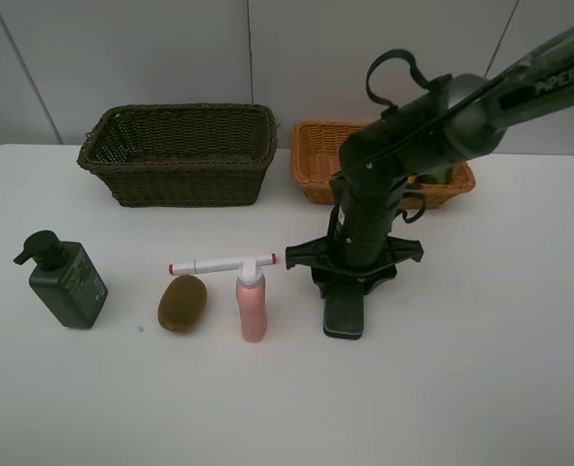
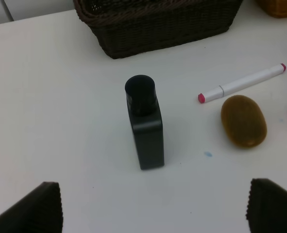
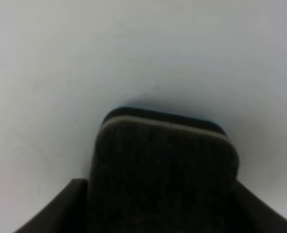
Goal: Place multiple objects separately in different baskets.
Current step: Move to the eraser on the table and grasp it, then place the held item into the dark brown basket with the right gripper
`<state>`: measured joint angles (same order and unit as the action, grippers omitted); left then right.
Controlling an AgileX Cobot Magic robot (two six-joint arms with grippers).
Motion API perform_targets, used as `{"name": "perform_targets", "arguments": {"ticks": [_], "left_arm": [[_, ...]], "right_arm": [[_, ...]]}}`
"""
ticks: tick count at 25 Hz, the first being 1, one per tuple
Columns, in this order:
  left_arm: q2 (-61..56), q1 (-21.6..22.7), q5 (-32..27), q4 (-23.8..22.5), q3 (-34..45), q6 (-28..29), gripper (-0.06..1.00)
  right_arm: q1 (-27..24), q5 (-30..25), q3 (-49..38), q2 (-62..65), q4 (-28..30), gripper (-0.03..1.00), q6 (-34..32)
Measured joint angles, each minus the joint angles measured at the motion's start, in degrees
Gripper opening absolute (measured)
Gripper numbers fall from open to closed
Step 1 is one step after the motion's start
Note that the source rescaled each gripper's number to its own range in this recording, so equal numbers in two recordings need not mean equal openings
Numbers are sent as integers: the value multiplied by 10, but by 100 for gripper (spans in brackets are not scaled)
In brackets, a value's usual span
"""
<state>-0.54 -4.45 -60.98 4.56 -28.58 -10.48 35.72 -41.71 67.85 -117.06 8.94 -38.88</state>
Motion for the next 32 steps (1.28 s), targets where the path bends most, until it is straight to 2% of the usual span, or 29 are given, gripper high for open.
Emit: {"name": "perform_targets", "arguments": {"ticks": [8,15,25,32], "left_arm": [[0,0,0,0,0,0,100],[0,0,0,0,0,0,100],[0,0,0,0,0,0,100],[0,0,0,0,0,0,100]], "right_arm": [[0,-25,13,35,22,0,11],[0,-42,42,73,70,0,15],[0,-52,164,73,75,0,103],[0,-9,252,73,75,0,146]]}}
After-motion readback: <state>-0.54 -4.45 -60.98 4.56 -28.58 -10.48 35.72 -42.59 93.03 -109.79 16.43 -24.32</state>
